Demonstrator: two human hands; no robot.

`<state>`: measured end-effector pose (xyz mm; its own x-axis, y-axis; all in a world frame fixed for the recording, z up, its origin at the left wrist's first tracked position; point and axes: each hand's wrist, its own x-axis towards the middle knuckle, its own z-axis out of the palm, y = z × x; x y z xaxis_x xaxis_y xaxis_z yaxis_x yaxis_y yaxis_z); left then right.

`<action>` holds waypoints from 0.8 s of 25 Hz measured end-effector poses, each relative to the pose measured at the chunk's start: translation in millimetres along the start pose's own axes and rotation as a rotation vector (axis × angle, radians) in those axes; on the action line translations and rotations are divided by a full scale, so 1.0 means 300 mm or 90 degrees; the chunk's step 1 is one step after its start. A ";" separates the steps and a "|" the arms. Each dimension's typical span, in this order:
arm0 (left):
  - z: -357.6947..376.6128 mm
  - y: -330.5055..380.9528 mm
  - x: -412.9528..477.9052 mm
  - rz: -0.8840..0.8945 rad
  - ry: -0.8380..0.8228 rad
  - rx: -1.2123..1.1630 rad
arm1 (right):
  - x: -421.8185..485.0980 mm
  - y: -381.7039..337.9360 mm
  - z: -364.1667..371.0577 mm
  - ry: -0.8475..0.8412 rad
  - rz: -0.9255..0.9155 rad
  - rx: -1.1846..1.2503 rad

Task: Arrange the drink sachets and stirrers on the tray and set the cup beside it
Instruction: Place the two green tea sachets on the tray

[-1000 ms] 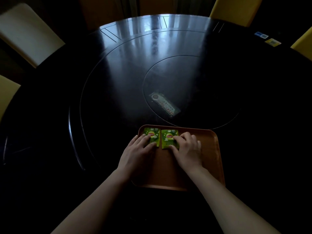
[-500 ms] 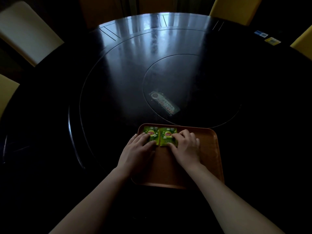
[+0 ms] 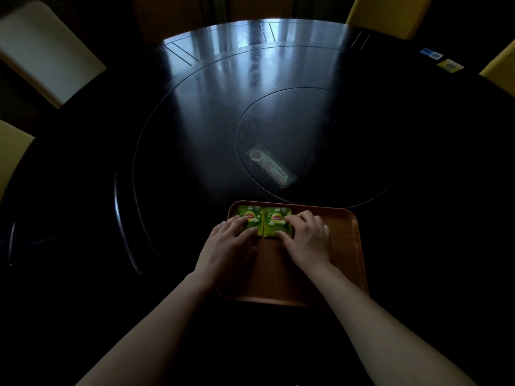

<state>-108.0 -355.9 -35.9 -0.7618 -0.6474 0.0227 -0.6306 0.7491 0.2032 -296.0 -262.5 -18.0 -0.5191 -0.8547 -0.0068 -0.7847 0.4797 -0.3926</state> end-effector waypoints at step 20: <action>-0.080 0.348 -0.717 -0.079 0.051 -0.259 | -0.800 0.210 -0.238 -0.033 0.032 0.182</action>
<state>-6.5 -141.9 3.8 -0.6595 -0.7503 0.0459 -0.5947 0.5581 0.5787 -245.1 -12.9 24.7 -0.5310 -0.8439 -0.0759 -0.6275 0.4519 -0.6341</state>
